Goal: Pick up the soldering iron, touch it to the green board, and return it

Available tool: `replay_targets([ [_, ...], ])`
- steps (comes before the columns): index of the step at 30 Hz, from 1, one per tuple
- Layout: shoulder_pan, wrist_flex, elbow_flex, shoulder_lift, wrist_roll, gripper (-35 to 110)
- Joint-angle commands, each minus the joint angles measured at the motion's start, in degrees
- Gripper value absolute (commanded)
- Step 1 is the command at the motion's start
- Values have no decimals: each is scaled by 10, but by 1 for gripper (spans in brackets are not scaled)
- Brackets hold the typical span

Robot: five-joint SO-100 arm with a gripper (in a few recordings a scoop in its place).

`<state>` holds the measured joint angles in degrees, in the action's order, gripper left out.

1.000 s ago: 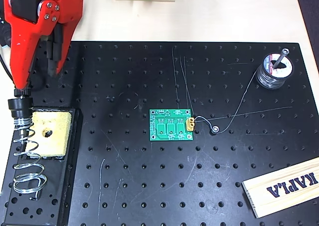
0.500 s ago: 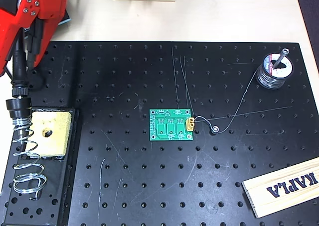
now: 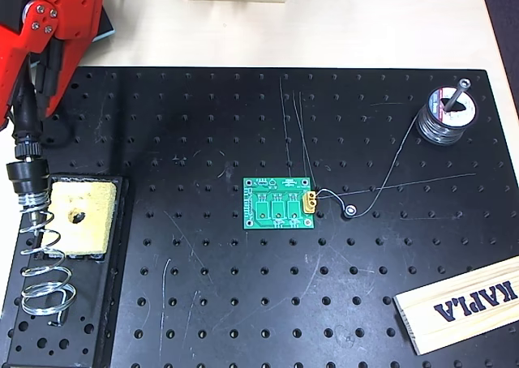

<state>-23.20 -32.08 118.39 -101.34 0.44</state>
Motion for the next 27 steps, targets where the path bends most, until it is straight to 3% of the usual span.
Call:
replay_targets([
  [1,-7,13,4,-4,4,13],
  [6,-5,33,4,4,18,0],
  [12,-4,40,21,0,14,0],
  [27,-120,-217,25,-214,-9,0],
])
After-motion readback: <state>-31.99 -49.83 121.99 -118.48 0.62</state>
